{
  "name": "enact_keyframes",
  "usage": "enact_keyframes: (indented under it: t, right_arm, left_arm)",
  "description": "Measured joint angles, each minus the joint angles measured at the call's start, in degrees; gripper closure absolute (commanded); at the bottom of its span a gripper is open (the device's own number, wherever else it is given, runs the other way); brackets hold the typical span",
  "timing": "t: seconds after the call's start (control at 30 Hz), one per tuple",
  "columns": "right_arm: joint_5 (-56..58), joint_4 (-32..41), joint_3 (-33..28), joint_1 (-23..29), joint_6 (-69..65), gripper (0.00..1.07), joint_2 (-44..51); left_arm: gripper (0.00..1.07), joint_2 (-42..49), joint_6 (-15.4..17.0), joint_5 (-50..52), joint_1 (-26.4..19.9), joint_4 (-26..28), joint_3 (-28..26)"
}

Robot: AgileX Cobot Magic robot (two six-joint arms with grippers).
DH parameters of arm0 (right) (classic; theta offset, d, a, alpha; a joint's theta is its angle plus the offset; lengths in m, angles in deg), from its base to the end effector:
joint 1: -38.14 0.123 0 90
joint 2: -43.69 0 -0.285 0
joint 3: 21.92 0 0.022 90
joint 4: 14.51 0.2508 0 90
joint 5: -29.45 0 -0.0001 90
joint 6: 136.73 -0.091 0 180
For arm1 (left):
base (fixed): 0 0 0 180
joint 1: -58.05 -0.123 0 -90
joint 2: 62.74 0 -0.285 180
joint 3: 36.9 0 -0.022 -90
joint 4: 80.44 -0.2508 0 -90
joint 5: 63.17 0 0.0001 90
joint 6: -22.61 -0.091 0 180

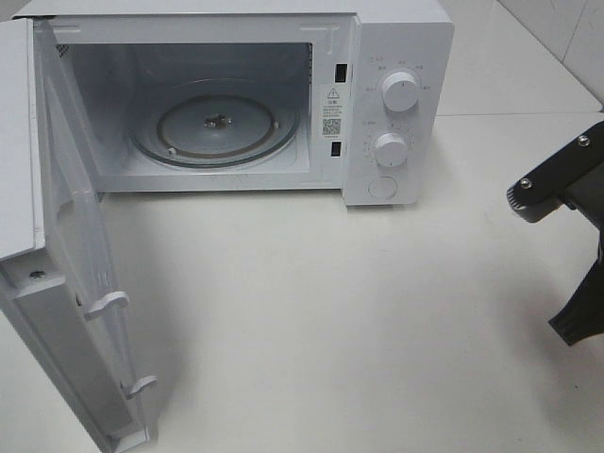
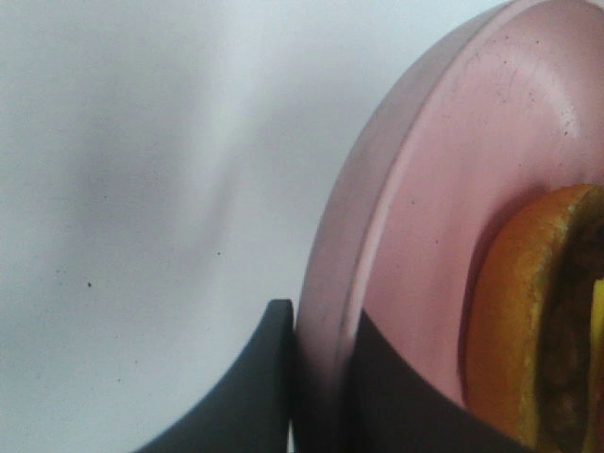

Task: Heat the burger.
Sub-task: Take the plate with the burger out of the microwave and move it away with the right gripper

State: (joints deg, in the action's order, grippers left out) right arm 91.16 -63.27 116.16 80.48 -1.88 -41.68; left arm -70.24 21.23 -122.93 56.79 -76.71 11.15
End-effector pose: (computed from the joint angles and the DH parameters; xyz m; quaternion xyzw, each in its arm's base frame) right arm 0.1826 0.0848 0.2045 -0.2012 0.9132 -0.3001 0.1883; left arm -0.0060 -0.0052 0.2814 0.0021 0.8444 -0.0202 0.5353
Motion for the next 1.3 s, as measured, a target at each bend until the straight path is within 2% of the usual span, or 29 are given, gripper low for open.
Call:
enact_keyframes:
  t: [0.63,1.3]
  right_arm:
    - [-0.4,-2.41,0.06,0.0,-13.58,1.07,-10.37]
    - [-8.71,-4.64,0.11,0.0,-21.2,1.07,-21.14]
  left_arm:
    - [0.07,0.0,0.0,0.0,0.0,0.0,0.0]
    - [0.07,0.0,0.0,0.0,0.0,0.0,0.0]
